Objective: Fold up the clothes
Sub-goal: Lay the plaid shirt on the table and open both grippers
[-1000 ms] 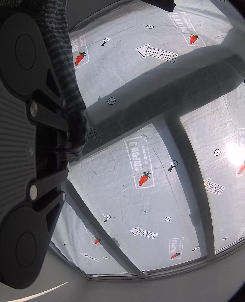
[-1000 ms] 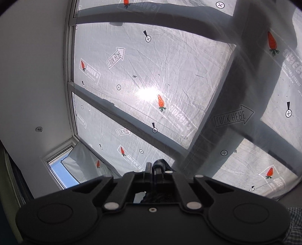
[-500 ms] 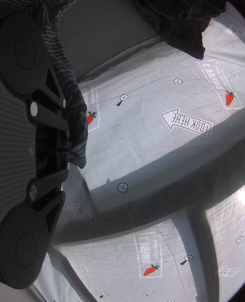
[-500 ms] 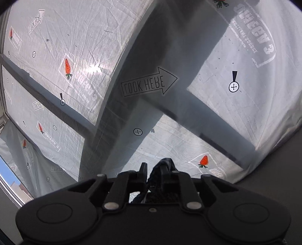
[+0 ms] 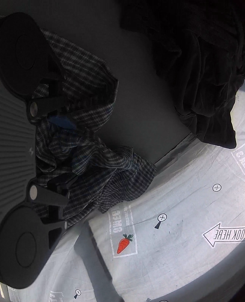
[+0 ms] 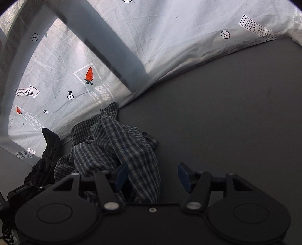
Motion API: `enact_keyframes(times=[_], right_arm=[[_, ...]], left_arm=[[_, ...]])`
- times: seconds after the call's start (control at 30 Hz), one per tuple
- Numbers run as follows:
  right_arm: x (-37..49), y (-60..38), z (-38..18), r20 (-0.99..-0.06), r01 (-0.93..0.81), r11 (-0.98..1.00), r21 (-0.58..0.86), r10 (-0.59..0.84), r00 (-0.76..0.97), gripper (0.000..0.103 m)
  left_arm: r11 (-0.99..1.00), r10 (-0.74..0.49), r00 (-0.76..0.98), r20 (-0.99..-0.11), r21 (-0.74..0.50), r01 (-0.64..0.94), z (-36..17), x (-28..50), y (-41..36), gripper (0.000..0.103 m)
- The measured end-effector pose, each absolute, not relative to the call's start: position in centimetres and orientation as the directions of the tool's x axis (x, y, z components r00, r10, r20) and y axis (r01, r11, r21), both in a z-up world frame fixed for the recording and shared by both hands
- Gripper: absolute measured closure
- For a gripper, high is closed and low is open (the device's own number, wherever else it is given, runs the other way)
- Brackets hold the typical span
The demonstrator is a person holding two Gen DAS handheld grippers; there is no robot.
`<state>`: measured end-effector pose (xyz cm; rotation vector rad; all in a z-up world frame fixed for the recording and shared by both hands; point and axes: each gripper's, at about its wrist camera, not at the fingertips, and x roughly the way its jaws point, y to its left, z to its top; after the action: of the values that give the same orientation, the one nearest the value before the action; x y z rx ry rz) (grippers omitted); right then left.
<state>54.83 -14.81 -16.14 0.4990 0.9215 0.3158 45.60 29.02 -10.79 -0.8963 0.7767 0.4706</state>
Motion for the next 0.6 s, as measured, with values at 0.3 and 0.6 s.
enact_keyframes(times=[0.3,0.6], right_arm=[[52.5,-12.4,-19.0,-0.732,-0.069,0.877,0.475,0.438,0.522,0.065],[50.0,-15.1,-14.4,-0.626,-0.112,0.91,0.398,0.359,0.693,0.102]], left_arm=[[0.713,0.134,0.422,-0.896,-0.208,-0.669,-14.1,37.5,24.7,0.038],[0.705,0.15,0.447,-0.882,-0.221,-0.673,-14.9,36.6,24.1,0.033]])
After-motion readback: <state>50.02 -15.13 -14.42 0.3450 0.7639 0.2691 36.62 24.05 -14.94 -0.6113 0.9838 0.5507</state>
